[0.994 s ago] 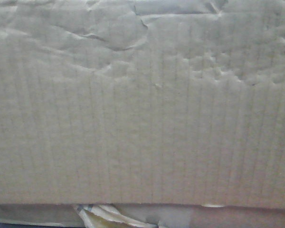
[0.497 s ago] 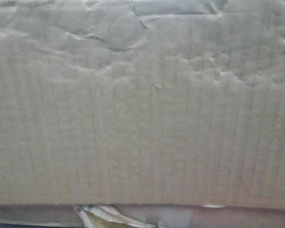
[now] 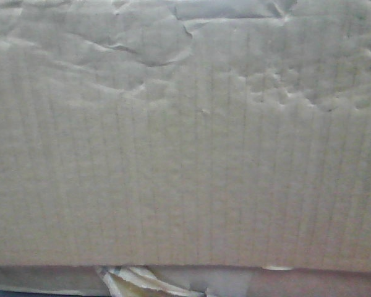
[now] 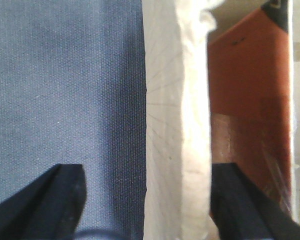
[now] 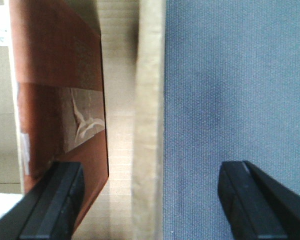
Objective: Stack two boxes on right shelf middle
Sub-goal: 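Close both grippers on the cardboard box walls, then lift the cardboard box off the table with both grippers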
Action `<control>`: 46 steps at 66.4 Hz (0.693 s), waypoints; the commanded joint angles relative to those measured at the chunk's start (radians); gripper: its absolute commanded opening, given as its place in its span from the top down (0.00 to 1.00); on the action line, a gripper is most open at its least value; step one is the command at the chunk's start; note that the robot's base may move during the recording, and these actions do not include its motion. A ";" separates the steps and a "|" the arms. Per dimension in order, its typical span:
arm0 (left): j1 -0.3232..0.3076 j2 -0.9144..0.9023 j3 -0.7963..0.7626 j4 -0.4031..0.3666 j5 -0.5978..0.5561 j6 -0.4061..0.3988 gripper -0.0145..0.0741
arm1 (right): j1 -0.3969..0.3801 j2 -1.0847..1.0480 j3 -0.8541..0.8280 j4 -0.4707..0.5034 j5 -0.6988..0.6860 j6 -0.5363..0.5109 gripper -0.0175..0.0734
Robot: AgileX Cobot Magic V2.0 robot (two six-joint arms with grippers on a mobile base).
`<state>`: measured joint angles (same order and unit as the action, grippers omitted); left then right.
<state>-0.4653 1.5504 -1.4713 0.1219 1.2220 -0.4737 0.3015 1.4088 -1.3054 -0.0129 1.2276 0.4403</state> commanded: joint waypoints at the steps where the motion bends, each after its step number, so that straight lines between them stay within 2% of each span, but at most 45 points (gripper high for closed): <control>1: -0.001 -0.005 0.002 -0.006 -0.001 -0.001 0.43 | 0.000 -0.003 -0.009 -0.007 -0.007 -0.004 0.33; 8: -0.001 -0.005 0.002 -0.006 -0.001 -0.001 0.45 | 0.000 -0.003 -0.009 -0.007 -0.007 -0.004 0.40; 13: -0.001 -0.005 0.002 -0.006 -0.001 -0.001 0.50 | 0.000 -0.003 -0.009 -0.007 -0.007 -0.004 0.54; 19: -0.001 -0.005 0.002 -0.014 -0.001 -0.001 0.63 | 0.000 -0.003 -0.009 -0.007 -0.007 -0.004 0.75; 26: -0.001 -0.005 0.002 -0.014 -0.001 -0.001 0.86 | 0.000 -0.003 -0.009 -0.007 -0.007 -0.004 1.00; 28: -0.001 -0.005 0.002 -0.014 -0.001 -0.001 0.95 | 0.000 -0.003 -0.009 -0.007 -0.007 -0.004 0.99; 29: -0.001 -0.005 0.002 -0.014 -0.001 -0.001 0.96 | 0.000 -0.003 -0.009 -0.007 -0.007 -0.004 0.99; 46: -0.001 -0.005 0.002 -0.012 -0.001 -0.007 0.96 | 0.000 -0.003 -0.009 -0.002 -0.007 -0.004 0.99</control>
<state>-0.4672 1.5504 -1.4713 0.1055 1.2208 -0.4714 0.3032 1.4088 -1.3054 -0.0167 1.2312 0.4380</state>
